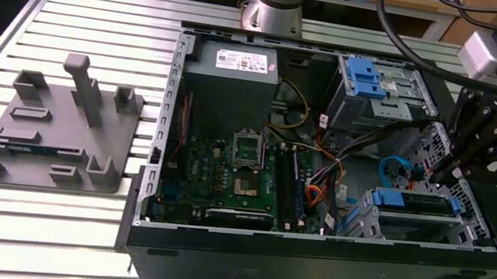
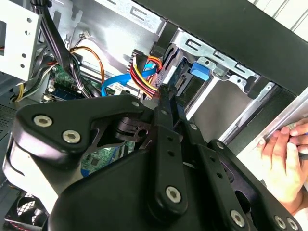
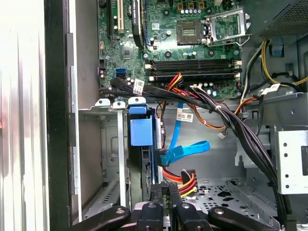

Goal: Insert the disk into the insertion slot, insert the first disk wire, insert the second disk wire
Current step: 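Insert the first disk wire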

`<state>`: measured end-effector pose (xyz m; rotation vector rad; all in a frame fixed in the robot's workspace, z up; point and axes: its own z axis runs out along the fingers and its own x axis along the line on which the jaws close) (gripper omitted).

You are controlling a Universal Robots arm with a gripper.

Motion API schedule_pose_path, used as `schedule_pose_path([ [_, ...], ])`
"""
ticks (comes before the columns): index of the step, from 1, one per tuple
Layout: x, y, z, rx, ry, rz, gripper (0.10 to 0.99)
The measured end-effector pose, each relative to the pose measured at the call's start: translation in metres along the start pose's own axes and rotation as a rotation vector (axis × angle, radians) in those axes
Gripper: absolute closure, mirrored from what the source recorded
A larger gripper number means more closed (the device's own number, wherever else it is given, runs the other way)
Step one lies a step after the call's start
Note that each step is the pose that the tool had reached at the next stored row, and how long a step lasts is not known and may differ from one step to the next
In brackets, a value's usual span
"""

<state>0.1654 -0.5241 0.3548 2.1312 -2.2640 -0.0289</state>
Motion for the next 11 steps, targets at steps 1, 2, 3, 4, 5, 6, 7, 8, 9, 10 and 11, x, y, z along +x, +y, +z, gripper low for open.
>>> schedule_pose_path([
  [1,0.0002,0.0,0.0002,0.0,-0.0033,0.0,0.914],
  [2,0.0006,0.0,0.0003,0.0,-0.0072,-0.001,0.914],
  [3,0.0012,-0.0001,0.0004,-0.001,-0.0134,-0.001,0.914],
  [4,0.0021,-0.0001,0.0005,-0.001,-0.0212,-0.001,0.914],
  [5,0.0026,-0.0002,0.0006,-0.001,-0.0266,-0.001,0.914],
  [6,0.0027,-0.0002,0.0006,-0.001,-0.0282,-0.002,0.914],
  [7,0.0027,-0.0002,0.0006,-0.001,-0.0282,-0.002,0.914],
  [8,0.0027,-0.0002,0.0006,-0.001,-0.0282,-0.002,0.914],
  [9,0.0028,-0.0002,0.0007,-0.001,-0.0284,-0.002,0.914],
  [10,0.0028,-0.0002,0.0007,-0.001,-0.0284,-0.002,0.914],
  [11,0.0029,-0.0003,0.0007,-0.001,-0.0283,-0.002,0.914],
])
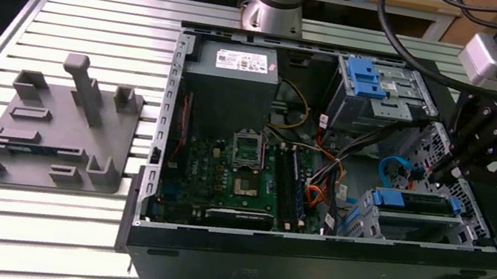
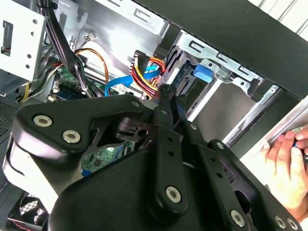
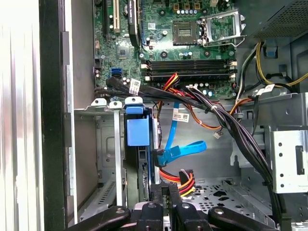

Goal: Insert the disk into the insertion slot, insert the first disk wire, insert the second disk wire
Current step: 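Insert the first disk wire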

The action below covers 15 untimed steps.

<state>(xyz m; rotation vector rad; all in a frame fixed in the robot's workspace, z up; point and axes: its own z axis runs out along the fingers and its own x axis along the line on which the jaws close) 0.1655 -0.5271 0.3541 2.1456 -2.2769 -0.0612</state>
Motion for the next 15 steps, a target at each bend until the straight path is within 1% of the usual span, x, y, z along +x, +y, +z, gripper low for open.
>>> schedule_pose_path([
  [5,0.0,-0.0014,0.0,0.0,-0.0001,0.0,0.914],
  [15,0.0049,-0.0019,0.0011,0.0,0.0001,0.0,0.914],
])
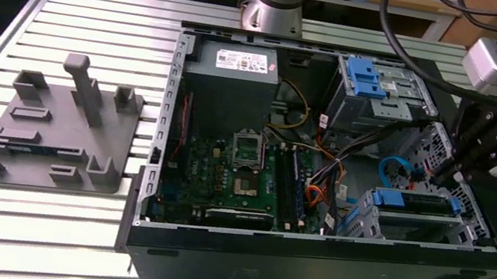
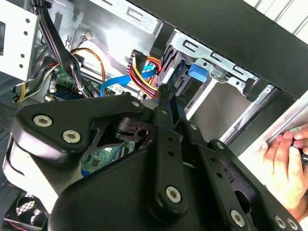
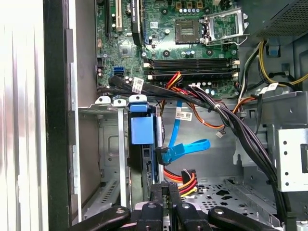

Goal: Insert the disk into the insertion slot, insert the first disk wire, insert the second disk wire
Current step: 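Insert the first disk wire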

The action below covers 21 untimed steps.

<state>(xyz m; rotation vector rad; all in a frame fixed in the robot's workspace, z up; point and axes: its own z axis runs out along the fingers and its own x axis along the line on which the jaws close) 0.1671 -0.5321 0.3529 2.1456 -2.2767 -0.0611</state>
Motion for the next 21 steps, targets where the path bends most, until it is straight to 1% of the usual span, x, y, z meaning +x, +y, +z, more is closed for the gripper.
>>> schedule_pose_path([
  [21,0.0071,-0.0007,0.0068,0.0,0.0,0.0,0.914],
])
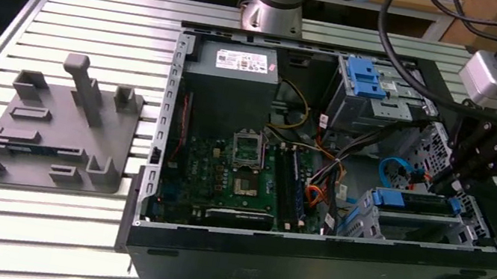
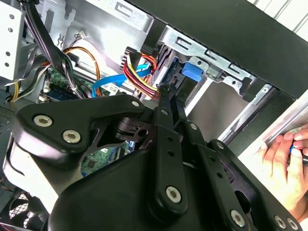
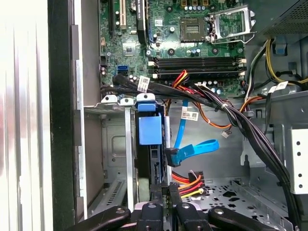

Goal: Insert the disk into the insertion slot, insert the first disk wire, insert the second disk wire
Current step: 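Insert the first disk wire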

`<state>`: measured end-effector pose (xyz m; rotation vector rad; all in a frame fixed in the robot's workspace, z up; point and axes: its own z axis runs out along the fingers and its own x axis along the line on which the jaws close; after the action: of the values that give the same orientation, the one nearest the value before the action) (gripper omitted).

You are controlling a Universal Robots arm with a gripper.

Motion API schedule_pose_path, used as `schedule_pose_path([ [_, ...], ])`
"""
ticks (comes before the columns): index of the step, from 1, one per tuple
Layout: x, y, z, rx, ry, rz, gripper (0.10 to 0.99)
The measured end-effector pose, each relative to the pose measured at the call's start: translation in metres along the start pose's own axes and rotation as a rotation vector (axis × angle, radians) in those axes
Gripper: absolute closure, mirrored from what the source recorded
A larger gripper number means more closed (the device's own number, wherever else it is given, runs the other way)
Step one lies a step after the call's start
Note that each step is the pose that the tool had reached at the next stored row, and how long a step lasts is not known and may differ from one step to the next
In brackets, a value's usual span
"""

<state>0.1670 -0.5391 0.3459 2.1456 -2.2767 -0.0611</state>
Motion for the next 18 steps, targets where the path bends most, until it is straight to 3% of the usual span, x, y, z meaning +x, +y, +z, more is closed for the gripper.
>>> schedule_pose_path([
  [18,0.0019,-0.0003,0.0032,0.0,0.0002,0.0,0.914],
])
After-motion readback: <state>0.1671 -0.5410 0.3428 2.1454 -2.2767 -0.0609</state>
